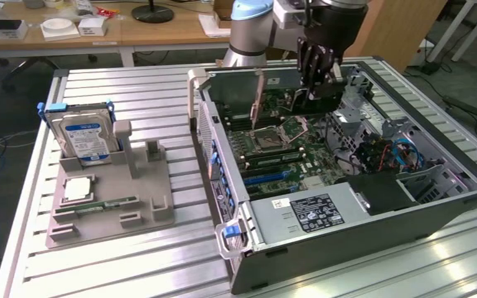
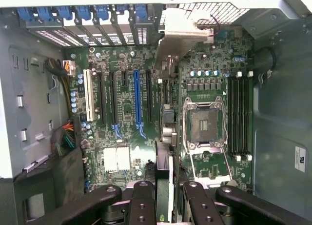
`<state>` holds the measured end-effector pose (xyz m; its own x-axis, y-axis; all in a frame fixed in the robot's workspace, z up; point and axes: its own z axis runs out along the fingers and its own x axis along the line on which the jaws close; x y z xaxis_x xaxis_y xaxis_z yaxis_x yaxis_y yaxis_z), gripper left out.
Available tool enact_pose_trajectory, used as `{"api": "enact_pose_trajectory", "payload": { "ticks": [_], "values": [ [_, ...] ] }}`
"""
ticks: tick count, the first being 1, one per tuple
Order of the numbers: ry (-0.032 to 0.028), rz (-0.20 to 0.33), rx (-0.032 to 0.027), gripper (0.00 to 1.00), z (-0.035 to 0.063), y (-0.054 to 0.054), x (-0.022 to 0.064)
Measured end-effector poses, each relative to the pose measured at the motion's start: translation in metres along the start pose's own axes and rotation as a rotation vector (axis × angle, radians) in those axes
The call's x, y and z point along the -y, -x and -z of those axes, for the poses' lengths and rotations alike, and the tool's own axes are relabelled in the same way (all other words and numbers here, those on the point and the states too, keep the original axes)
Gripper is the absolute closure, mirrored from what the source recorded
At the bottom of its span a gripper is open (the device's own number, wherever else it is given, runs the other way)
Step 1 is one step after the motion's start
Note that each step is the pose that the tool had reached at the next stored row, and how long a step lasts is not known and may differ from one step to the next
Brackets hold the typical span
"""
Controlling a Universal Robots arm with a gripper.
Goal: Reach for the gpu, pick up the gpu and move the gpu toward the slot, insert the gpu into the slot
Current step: 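Insert the gpu into the slot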
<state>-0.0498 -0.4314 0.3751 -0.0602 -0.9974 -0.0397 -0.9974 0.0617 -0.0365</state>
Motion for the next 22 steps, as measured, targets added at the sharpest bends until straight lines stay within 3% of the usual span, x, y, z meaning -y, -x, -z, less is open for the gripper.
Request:
{"api": "enact_pose_trajectory", "payload": {
  "ticks": [14, 22],
  "values": [
    [0.0, 0.0, 0.0001, 0.73, -0.0033, -0.016, -0.0008],
    [0.0, 0.0, 0.0, 0.73, -0.0082, -0.017, -0.005]
  ]
}}
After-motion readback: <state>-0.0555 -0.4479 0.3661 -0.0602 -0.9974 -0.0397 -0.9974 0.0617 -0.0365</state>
